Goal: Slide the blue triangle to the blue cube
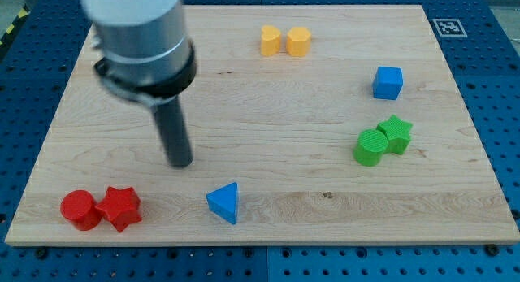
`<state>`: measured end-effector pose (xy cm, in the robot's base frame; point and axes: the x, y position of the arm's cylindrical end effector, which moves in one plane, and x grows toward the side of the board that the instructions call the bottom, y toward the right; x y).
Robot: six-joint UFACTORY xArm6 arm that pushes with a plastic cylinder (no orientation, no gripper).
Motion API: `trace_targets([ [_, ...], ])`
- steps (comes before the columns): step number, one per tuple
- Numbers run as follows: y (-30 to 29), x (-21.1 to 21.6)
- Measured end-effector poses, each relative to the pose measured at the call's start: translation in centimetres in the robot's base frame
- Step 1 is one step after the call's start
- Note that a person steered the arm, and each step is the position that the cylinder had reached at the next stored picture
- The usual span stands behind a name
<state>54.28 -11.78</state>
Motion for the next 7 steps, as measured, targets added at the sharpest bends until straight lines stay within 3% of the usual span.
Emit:
trace_targets([
  [2,0.6,5.8],
  [3,3.0,6.6],
  [7,12.0,3.8],
])
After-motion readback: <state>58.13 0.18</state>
